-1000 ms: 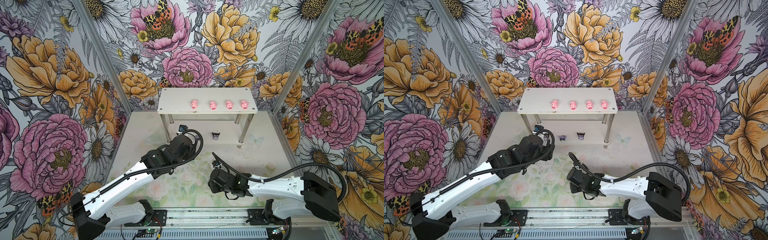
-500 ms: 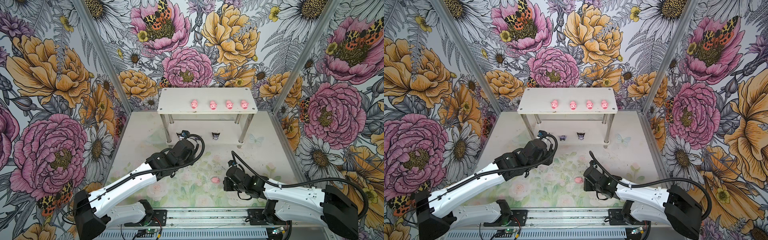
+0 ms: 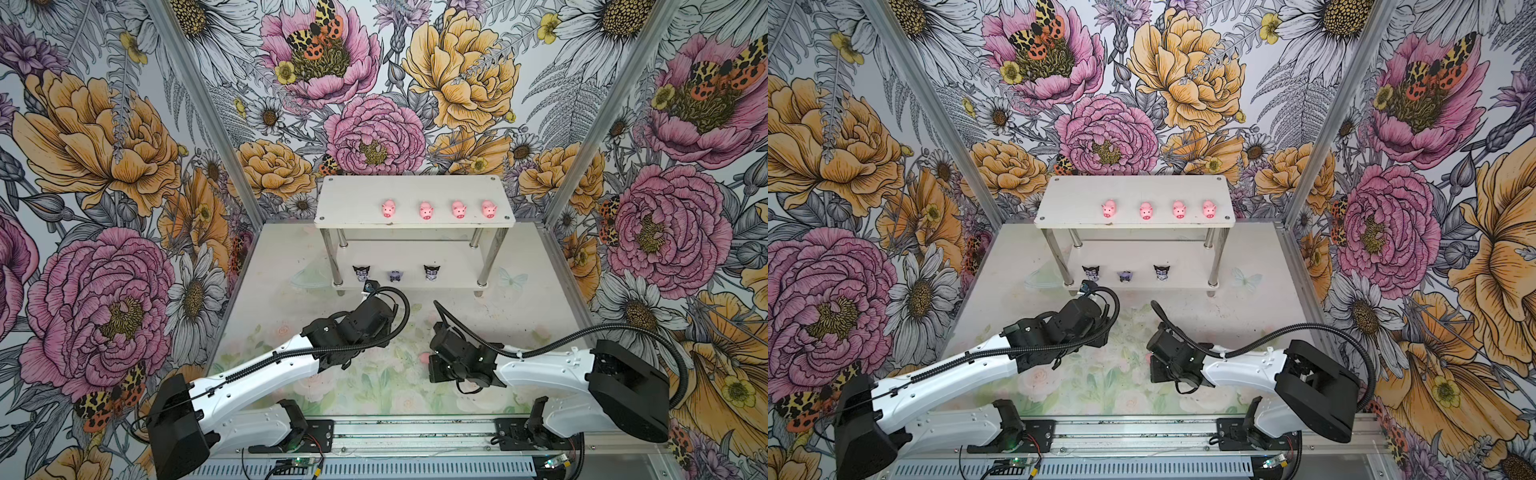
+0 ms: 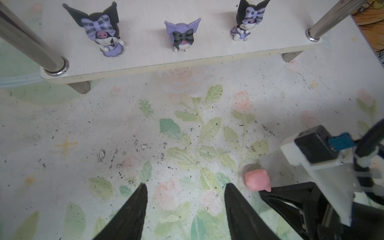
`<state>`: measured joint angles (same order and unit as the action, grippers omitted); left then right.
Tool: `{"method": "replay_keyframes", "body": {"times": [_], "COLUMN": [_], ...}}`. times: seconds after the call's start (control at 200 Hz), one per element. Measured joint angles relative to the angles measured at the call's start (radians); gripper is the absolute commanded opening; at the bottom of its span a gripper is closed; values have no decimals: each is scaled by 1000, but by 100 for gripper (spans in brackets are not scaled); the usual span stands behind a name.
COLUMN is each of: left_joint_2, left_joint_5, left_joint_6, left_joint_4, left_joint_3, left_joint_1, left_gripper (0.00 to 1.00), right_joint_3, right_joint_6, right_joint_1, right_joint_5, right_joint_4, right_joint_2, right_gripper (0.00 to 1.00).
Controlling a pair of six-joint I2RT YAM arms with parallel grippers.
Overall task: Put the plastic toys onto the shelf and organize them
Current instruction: 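Position both grippers around the last pink pig on the table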
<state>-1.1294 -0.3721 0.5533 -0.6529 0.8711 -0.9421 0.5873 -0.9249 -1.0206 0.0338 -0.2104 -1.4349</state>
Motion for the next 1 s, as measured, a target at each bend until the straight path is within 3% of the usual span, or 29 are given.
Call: {"method": "replay_keyframes", "body": {"times": [0.155, 0.285, 0.46, 0.675, 0.826, 1.001], "left_joint_2": [16, 35, 39, 39, 27, -3], "left_joint_5": [0, 0, 4, 15, 36, 53], "left_joint_6": [18, 26, 29, 29, 36, 48], "left_joint_4": [8, 8, 8, 31, 52, 68], "left_joint_3": [-16, -41, -56, -83, -95, -96], "left_joint_1": [11, 18, 18, 18, 20, 19], "left_gripper": [66, 66, 68, 69, 69, 72], "right_joint_3": [70, 76, 42, -53, -117, -123], "right_joint_6": [-8, -9, 3, 2, -2, -1], "right_joint_1": [-53, -65, -34, 76, 131, 131], "right_joint_5": [56, 72, 13, -66, -93, -86], "right_joint_4": [146, 175, 66, -85, -160, -171], "right_joint_2": [-132, -142, 57, 333, 364, 289], "right_gripper": [0, 0, 0, 3, 3, 3]}}
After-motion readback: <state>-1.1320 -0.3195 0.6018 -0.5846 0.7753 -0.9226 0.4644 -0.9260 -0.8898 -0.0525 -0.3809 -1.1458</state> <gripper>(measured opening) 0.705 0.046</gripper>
